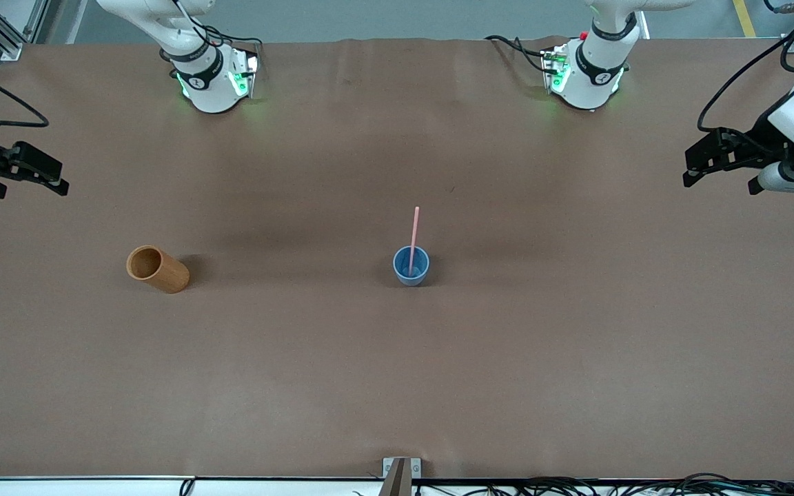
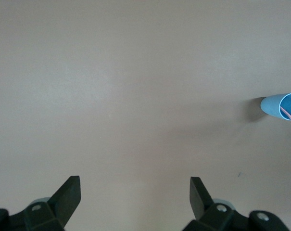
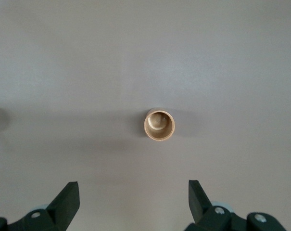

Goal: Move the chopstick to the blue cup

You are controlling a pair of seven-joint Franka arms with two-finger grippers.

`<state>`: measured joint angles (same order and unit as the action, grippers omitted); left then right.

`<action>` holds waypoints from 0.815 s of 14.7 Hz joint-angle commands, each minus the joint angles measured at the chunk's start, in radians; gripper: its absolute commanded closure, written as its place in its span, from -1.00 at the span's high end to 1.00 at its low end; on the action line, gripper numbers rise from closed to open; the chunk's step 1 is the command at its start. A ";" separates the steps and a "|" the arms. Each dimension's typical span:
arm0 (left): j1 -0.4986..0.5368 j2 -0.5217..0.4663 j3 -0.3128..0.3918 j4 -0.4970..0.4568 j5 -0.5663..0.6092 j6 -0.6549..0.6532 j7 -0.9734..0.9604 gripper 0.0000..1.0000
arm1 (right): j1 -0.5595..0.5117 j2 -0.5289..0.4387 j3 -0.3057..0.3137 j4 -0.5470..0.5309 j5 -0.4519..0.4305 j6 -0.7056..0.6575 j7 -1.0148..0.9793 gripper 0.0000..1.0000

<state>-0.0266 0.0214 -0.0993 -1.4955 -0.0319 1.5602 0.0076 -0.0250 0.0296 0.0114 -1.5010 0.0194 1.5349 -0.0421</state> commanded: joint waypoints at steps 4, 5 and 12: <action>0.007 0.009 -0.003 0.021 0.000 -0.002 0.009 1.00 | -0.018 -0.004 -0.001 -0.004 0.014 0.021 -0.012 1.00; 0.007 0.009 -0.005 0.021 0.000 0.000 0.008 1.00 | -0.018 -0.004 -0.001 -0.004 0.014 0.021 -0.012 1.00; 0.007 0.009 -0.005 0.021 -0.002 0.000 0.008 1.00 | -0.012 -0.004 0.001 -0.004 0.014 0.013 -0.021 1.00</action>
<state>-0.0266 0.0219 -0.0994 -1.4948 -0.0319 1.5602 0.0076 -0.0323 0.0327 0.0071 -1.5011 0.0210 1.5503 -0.0498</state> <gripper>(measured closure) 0.000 0.000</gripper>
